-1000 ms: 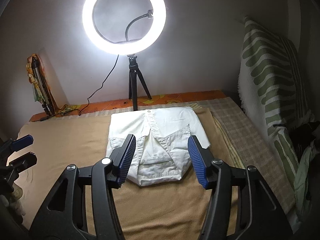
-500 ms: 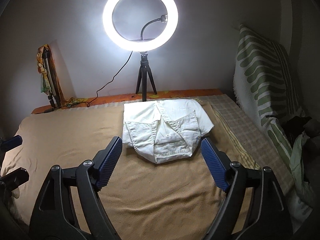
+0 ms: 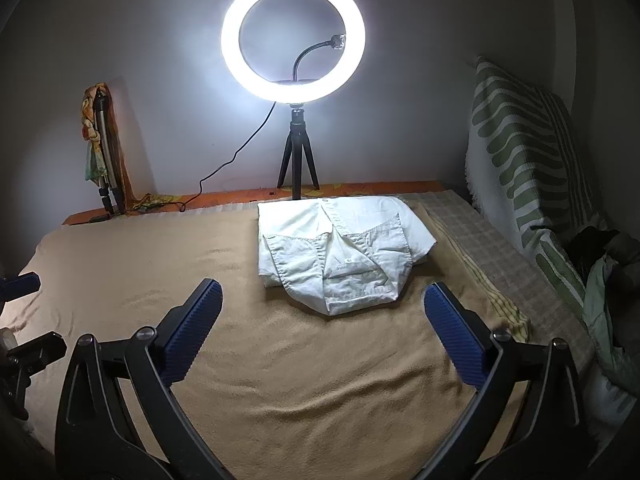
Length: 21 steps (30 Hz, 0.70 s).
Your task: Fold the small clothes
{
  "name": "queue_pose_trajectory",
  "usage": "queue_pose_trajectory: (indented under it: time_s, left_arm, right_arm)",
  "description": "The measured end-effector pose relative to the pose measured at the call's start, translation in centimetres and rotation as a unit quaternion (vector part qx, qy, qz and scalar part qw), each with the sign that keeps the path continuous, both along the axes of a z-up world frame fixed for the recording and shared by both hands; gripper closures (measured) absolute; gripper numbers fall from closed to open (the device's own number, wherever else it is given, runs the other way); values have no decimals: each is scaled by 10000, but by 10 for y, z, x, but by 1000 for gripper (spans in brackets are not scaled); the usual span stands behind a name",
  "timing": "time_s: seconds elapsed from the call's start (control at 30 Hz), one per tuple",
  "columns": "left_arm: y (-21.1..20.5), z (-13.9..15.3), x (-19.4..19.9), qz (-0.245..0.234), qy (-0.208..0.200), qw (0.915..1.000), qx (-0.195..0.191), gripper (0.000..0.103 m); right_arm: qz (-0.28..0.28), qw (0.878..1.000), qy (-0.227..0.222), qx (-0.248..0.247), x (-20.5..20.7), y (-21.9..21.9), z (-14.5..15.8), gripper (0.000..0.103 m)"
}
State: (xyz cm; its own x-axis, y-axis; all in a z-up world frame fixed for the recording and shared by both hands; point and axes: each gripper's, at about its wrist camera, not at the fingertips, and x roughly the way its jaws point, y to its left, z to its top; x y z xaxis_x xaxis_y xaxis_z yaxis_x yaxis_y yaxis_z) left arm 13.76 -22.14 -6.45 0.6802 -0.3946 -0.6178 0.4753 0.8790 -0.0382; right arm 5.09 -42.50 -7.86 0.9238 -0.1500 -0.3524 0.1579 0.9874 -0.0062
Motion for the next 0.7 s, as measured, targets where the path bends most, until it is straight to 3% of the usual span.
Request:
queue_pose_trajectory:
  time_s: [0.3, 0.7]
  left_arm:
    - [0, -8, -1, 191, -79, 9990, 402, 0]
    - [0, -7, -1, 190, -88, 9989, 423, 0]
  right_arm:
    - [-6, 10000, -15, -1, 0, 5, -6, 0]
    - [38, 10000, -21, -7, 4, 8, -7, 0]
